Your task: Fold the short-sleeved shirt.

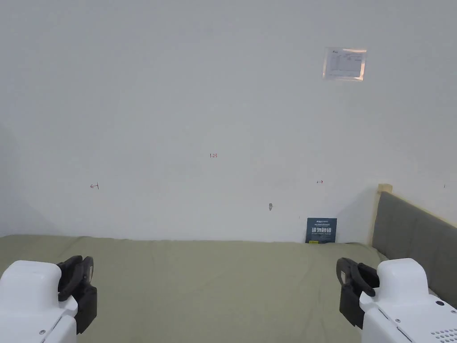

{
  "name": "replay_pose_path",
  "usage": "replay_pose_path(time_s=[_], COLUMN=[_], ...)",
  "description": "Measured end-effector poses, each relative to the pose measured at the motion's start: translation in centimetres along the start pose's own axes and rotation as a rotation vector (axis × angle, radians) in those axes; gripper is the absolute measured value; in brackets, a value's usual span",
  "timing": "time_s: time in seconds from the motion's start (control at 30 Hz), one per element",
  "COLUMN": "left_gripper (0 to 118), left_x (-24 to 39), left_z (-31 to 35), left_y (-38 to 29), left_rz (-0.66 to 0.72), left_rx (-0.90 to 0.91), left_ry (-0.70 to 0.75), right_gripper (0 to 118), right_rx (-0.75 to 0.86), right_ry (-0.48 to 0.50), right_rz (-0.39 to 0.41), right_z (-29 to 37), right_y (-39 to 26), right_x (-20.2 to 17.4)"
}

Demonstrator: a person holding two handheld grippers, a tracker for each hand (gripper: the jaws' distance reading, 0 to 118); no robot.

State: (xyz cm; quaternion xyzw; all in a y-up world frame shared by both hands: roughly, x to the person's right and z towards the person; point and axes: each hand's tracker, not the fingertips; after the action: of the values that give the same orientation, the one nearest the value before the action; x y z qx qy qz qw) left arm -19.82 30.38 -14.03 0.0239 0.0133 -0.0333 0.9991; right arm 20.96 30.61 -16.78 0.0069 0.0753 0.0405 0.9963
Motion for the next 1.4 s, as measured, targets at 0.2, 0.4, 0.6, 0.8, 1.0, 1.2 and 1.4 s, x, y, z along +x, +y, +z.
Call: replay_pose_path(time_s=[0.2, 0.4, 0.6, 0.8, 1.0, 1.2, 1.4], left_gripper=[84, 118, 118, 118, 118, 118, 118], left_x=[0.0, 0.5, 0.6, 0.6, 0.8, 0.6, 0.3], left_z=[-0.3, -0.5, -0.7, -0.7, -0.6, -0.7, -0.9], left_y=[-0.1, -0.7, -0.7, -0.7, -0.7, -1.1, -1.1], left_rz=[0.017, 0.032, 0.032, 0.052, 0.053, 0.065, 0.064], left_rx=[0.0, 0.014, -0.002, -0.007, -0.016, -0.025, -0.031], left_ry=[-0.005, -0.01, -0.006, -0.016, -0.018, -0.019, -0.01], right_gripper=[71, 114, 118, 118, 118, 118, 118], right_rx=[-0.013, -0.017, 0.003, -0.036, -0.069, -0.094, -0.101], right_ry=[-0.005, 0.009, -0.004, 0.021, -0.084, -0.065, -0.067], right_rz=[-0.002, -0.017, -0.044, -0.079, -0.061, -0.168, -0.216], right_z=[-0.5, -0.7, -0.4, -0.8, -1.0, -0.9, -0.7], right_y=[-0.5, -1.1, -0.5, -0.1, 0.2, 0.9, 1.6], right_x=[-0.1, -0.1, -0.2, -0.8, -2.0, -1.4, -0.8])
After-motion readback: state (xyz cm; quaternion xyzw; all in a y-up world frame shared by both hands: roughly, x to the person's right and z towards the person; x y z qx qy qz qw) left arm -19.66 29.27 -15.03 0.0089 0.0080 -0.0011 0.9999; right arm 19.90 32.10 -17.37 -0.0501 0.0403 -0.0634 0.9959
